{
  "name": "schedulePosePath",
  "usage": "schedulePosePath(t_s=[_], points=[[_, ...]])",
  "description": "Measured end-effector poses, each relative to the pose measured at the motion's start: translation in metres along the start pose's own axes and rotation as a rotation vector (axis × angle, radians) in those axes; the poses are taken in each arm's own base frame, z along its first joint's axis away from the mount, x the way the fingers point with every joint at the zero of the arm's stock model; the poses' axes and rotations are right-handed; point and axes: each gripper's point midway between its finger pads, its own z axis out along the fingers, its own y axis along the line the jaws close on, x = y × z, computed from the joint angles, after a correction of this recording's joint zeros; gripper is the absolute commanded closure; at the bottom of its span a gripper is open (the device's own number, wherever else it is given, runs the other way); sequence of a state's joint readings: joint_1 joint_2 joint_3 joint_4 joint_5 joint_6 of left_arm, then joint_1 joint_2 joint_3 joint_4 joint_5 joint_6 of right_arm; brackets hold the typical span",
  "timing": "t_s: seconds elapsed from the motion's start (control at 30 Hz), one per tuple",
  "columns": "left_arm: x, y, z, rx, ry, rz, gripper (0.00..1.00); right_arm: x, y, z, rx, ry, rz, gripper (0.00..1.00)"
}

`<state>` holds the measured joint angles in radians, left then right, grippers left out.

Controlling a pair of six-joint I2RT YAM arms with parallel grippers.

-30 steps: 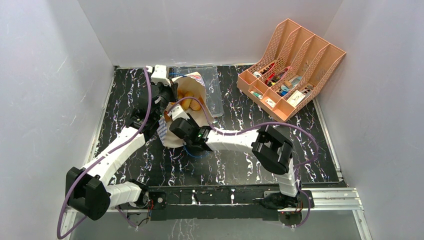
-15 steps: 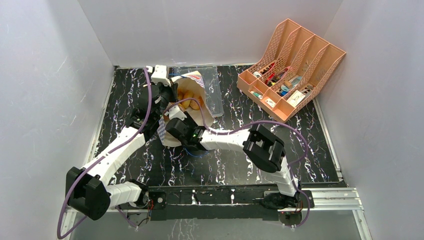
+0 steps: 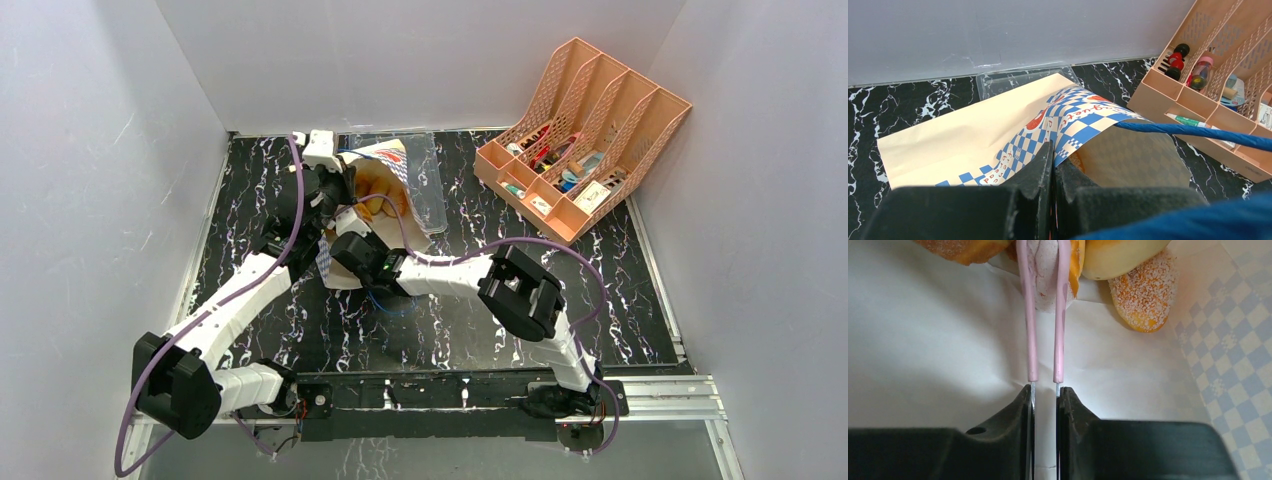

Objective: Take the fake bread out of the paper bag
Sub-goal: Take out the fake bread from the paper bag.

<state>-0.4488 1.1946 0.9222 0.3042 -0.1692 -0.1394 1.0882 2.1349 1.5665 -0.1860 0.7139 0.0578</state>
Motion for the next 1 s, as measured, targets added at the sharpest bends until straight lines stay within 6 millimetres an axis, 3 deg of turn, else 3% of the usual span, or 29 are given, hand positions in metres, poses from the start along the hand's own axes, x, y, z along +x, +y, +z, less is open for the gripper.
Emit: schedulePosePath(t_s=[0.33, 0.77, 1.0], points=[[-0.003, 0.004, 0.006, -0.047, -0.003, -0.01, 1.0, 0.003, -0.001, -0.005, -0.034, 0.021, -0.008, 0.99], [-0.02, 0.024, 0.016, -0.199, -0.033, 0.011, 1.0, -0.006, -0.02, -0.049, -0.139, 0.077, -0.044, 1.0], [-0.02, 0.034, 0.017, -0.247, -0.035, 0.053, 1.0, -0.03, -0.043, -0.077, -0.157, 0.04, -0.007, 1.0]])
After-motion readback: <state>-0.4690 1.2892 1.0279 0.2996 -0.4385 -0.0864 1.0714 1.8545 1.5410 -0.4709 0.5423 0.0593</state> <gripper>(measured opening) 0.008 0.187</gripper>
